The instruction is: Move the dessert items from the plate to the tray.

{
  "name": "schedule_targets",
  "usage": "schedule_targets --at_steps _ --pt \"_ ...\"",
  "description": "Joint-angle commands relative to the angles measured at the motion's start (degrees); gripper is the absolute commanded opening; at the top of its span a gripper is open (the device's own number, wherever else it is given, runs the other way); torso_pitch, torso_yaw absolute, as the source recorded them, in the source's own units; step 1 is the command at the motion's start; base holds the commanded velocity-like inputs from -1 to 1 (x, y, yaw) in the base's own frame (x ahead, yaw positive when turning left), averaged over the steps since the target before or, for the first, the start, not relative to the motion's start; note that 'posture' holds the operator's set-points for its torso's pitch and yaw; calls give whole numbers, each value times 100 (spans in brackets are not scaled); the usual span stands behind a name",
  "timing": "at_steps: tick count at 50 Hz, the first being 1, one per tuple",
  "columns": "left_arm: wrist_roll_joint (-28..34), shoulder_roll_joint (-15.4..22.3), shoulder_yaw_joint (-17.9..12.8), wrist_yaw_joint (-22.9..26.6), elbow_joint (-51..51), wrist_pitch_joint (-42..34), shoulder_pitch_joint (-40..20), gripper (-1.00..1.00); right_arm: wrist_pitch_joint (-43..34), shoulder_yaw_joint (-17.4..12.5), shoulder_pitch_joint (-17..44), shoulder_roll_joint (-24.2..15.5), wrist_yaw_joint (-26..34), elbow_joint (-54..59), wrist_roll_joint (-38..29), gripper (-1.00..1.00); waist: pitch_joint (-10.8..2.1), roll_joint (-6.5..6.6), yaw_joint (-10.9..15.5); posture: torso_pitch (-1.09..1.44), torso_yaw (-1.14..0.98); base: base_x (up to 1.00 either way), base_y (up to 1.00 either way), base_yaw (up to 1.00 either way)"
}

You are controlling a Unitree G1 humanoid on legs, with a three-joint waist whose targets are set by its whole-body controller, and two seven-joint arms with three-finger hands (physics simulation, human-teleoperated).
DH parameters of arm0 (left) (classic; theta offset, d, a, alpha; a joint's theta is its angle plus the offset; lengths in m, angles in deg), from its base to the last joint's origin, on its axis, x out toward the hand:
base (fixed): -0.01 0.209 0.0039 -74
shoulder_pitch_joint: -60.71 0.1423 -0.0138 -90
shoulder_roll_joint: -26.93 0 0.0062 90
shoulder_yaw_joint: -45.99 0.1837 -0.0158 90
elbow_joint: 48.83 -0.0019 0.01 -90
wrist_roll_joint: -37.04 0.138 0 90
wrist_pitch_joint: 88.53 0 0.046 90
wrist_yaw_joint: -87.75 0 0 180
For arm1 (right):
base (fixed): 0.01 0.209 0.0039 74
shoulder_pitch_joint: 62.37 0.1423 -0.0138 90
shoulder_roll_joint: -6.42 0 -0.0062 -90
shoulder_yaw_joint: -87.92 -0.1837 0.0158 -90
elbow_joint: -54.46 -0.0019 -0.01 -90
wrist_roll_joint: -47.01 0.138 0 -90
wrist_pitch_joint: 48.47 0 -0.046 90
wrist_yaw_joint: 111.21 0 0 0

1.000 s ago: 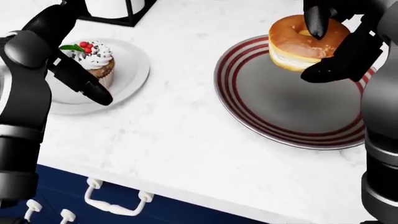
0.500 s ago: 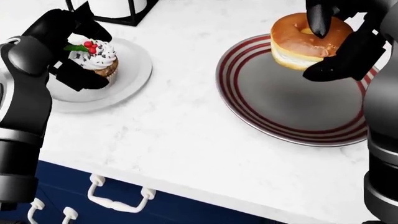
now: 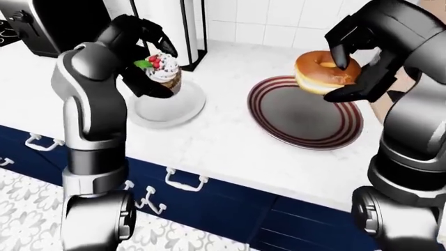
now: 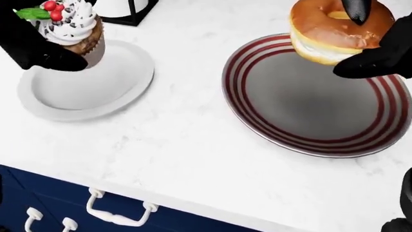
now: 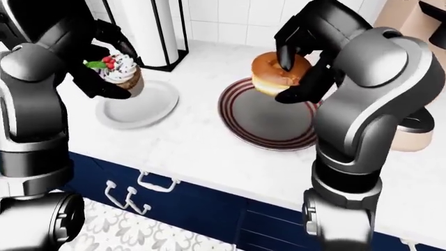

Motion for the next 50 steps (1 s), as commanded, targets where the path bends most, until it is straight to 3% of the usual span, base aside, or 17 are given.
schedule_targets --at_steps 1,4,6,13,19,21,22,23,30,32,33,34,37,39,42,43,50 --pt "51 121 -72 510 649 -392 -111 -100 -10 -88 171 -57 228 -344 38 -100 -151 -8 2 0 0 0 0 0" --pt "110 211 -87 905 1176 -701 -98 -100 54 -114 142 -125 329 -478 95 -100 -224 -6 20 0 0 0 22 0" --pt "128 235 -151 1167 1584 -1035 -125 -100 31 -114 172 -177 454 -610 65 -100 -186 -301 78 0 0 0 81 0" --pt "69 260 -147 1496 2409 -1857 -96 -100 -50 -42 71 -67 682 -973 -151 -100 -63 -213 135 0 0 0 97 0" --pt "45 393 -119 1574 2527 -2047 -206 -100 -86 33 270 45 999 -1114 -462 -100 -106 180 107 0 0 0 100 0" --pt "26 407 -145 1573 2583 -2088 -161 -100 -34 49 143 123 1026 -1213 -537 -100 -179 464 85 0 0 0 100 0" --pt "28 410 -143 1579 2640 -2115 -109 -100 -24 42 154 137 1053 -1213 -567 -100 -272 750 72 0 0 0 100 0" --pt "56 421 -123 1626 2758 -2203 -73 -100 -33 51 140 155 1107 -1259 -622 -100 -190 547 125 0 0 0 100 0" --pt "-4 447 -137 1611 2732 -2214 -127 -100 20 46 198 286 1148 -1281 -748 -100 58 181 104 0 0 0 100 0" --pt "15 451 -95 1640 2807 -2265 -115 -100 35 37 185 301 1150 -1300 -757 -100 -15 -7 97 0 0 0 100 0" --pt "26 448 -84 1655 2852 -2277 -79 -100 27 28 182 302 1169 -1320 -769 -100 -153 -311 13 0 0 0 100 0" --pt "29 455 -87 1661 2852 -2274 -81 -100 21 25 191 296 1194 -1337 -782 -100 -36 -155 -15 0 0 0 100 0" --pt "30 476 -99 1654 2806 -2217 -90 -100 50 8 199 287 1175 -1324 -756 -100 -222 -285 4 0 0 0 100 0" --pt "14 453 -109 1608 2750 -2147 -82 -100 68 0 184 290 1143 -1311 -736 -100 -141 -222 13 0 0 0 100 0" --pt "29 460 -100 1626 2774 -2152 -62 -100 73 4 191 281 1146 -1315 -729 -100 -90 229 -20 0 0 0 100 0" --pt "29 458 -102 1625 2774 -2138 -52 -100 64 13 197 286 1158 -1325 -740 -100 -211 648 21 0 0 0 100 0" --pt "196 491 -45 1824 2973 -2308 -47 -100 107 0 165 264 1185 -1367 -732 -100 -5 167 47 0 0 0 100 0"
